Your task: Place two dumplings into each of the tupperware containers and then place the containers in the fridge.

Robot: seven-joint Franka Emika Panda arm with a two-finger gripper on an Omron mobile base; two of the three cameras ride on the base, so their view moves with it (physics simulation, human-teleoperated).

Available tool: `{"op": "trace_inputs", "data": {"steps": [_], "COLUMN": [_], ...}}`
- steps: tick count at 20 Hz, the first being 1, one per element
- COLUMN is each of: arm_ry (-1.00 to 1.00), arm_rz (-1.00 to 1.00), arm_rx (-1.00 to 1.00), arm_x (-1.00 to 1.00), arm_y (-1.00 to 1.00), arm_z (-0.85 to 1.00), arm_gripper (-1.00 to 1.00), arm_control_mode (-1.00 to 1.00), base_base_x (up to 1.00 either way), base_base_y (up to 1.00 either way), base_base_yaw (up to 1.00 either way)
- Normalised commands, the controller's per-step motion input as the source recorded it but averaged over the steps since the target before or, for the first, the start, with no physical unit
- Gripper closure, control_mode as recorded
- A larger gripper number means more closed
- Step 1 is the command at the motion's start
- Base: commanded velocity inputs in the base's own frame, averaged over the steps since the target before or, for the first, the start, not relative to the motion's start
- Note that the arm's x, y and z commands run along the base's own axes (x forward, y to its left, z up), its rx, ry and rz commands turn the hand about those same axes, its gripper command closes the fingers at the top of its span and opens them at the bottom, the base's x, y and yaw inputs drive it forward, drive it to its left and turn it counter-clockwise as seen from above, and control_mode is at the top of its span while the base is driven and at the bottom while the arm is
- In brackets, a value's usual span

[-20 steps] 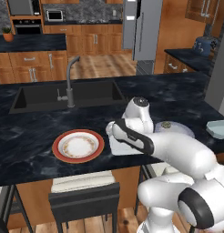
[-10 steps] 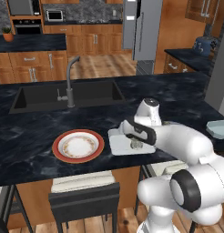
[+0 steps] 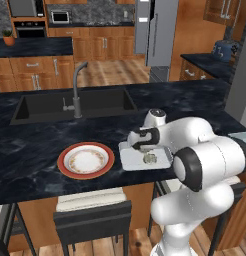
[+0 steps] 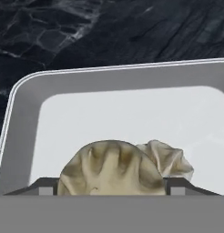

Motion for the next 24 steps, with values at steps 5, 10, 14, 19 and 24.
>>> {"op": "trace_inputs", "data": {"steps": [5, 10, 14, 19, 24], "arm_ry": [0.0, -0.03, -0.1, -0.19, -0.11], "arm_rz": [-0.06, -0.06, -0.04, 0.0, 0.0], "arm_rx": [-0.11, -0.01, 0.0, 0.0, 0.0], "arm_x": [0.0, 0.05, 0.09, 0.09, 0.11], "arm_y": [0.0, 0.0, 0.12, 0.37, 0.18], "arm_z": [-0.67, -0.23, 0.0, 0.0, 0.0], "arm_gripper": [1.0, 1.0, -1.0, -1.0, -1.0], "arm_control_mode": [-1.0, -1.0, -1.0, -1.0, -1.0], "base_base_x": [0.0, 0.0, 0.0, 0.0, 0.0], "base_base_y": [0.0, 0.0, 0.0, 0.0, 0.0], "base_base_yaw": [0.0, 0.0, 0.0, 0.0, 0.0]}}
